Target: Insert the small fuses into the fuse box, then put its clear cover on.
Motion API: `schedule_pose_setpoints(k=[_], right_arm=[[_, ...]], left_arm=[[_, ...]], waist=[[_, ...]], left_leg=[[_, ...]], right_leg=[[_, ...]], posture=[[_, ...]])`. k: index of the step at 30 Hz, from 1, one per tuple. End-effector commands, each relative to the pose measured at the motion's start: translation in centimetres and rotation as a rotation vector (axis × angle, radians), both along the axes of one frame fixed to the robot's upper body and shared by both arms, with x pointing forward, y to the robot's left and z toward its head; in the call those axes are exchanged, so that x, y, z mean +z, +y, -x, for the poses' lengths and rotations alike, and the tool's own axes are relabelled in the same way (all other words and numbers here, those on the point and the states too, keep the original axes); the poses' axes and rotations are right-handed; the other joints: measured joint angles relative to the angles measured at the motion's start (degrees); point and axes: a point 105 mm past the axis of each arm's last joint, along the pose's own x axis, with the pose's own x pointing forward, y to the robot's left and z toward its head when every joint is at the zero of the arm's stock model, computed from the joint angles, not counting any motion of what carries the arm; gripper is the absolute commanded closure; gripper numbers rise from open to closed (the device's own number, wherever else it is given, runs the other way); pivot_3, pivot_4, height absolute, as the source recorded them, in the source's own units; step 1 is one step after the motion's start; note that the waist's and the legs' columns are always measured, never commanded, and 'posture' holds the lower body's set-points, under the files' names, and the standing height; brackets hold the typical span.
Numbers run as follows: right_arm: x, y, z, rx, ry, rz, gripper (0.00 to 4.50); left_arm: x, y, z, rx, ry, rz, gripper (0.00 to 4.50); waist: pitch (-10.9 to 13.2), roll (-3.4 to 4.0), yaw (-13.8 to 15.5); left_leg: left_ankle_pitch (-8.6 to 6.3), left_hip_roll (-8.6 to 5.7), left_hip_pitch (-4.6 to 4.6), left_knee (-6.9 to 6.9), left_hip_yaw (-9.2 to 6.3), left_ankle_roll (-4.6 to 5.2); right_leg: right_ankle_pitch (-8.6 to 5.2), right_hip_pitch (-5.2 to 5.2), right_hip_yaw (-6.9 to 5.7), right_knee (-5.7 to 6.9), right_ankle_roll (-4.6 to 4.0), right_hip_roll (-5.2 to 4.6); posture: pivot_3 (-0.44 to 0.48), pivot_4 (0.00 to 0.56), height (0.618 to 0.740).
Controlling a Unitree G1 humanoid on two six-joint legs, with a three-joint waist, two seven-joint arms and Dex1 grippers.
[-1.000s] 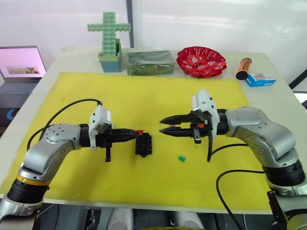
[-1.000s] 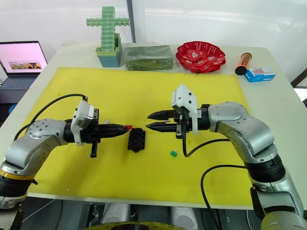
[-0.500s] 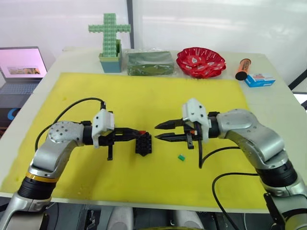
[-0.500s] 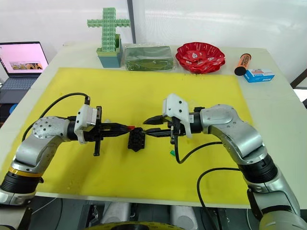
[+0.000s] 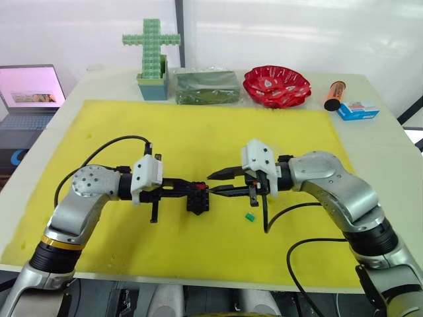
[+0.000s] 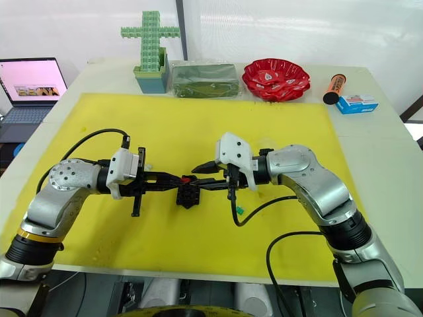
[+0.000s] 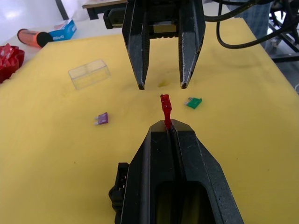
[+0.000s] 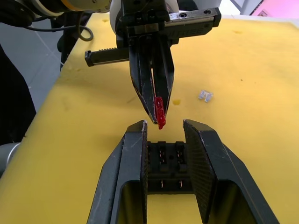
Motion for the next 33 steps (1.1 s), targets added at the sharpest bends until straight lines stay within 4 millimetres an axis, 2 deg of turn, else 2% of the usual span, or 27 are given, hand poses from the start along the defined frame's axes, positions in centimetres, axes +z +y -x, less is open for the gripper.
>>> schedule_pose_setpoints(k=[1,16,19,21,33], right_arm=[[1.02,0.73,0.09,0.018,-0.040,-0.025,3.24],[0.56,0.63,0.24,0.033,-0.016,-0.023,3.24],[0.39,0.46,0.24,0.035,-0.010,-0.019,3.82],[0.25,0.32,0.28,0.037,-0.007,-0.013,4.49],[0.65,0.37,0.55,0.048,0.003,-0.020,4.49]], left_arm=[[1.21,-0.70,0.42,-0.027,-0.047,0.011,4.50],[1.46,-0.77,0.55,-0.022,-0.048,0.001,4.50],[1.43,-0.79,0.60,-0.025,-0.050,-0.002,4.50],[1.51,-0.82,0.59,-0.023,-0.048,0.002,4.50],[0.95,-0.49,0.48,0.007,-0.039,-0.021,4.50]], waist=[[0.0,0.00,0.0],[0.0,0.00,0.0],[0.0,0.00,0.0],[0.0,0.00,0.0],[0.0,0.00,0.0]], left_leg=[[0.00,0.00,0.00,0.00,0.00,0.00],[0.00,0.00,0.01,0.02,-0.02,0.00],[0.00,0.00,0.01,0.04,-0.02,0.00],[0.00,0.00,0.01,0.04,-0.02,0.00],[0.00,0.00,0.04,0.06,-0.03,0.00]], right_leg=[[0.02,0.00,0.00,0.00,0.04,0.01],[0.06,0.02,-0.01,0.03,0.11,0.02],[0.06,0.02,0.00,0.03,0.11,0.02],[0.06,0.02,0.00,0.03,0.11,0.02],[0.06,0.03,-0.01,0.08,0.11,0.02]], posture=[[0.000,0.150,0.740],[0.000,0.150,0.740],[0.000,0.150,0.740],[0.000,0.150,0.740],[0.000,0.150,0.740]])
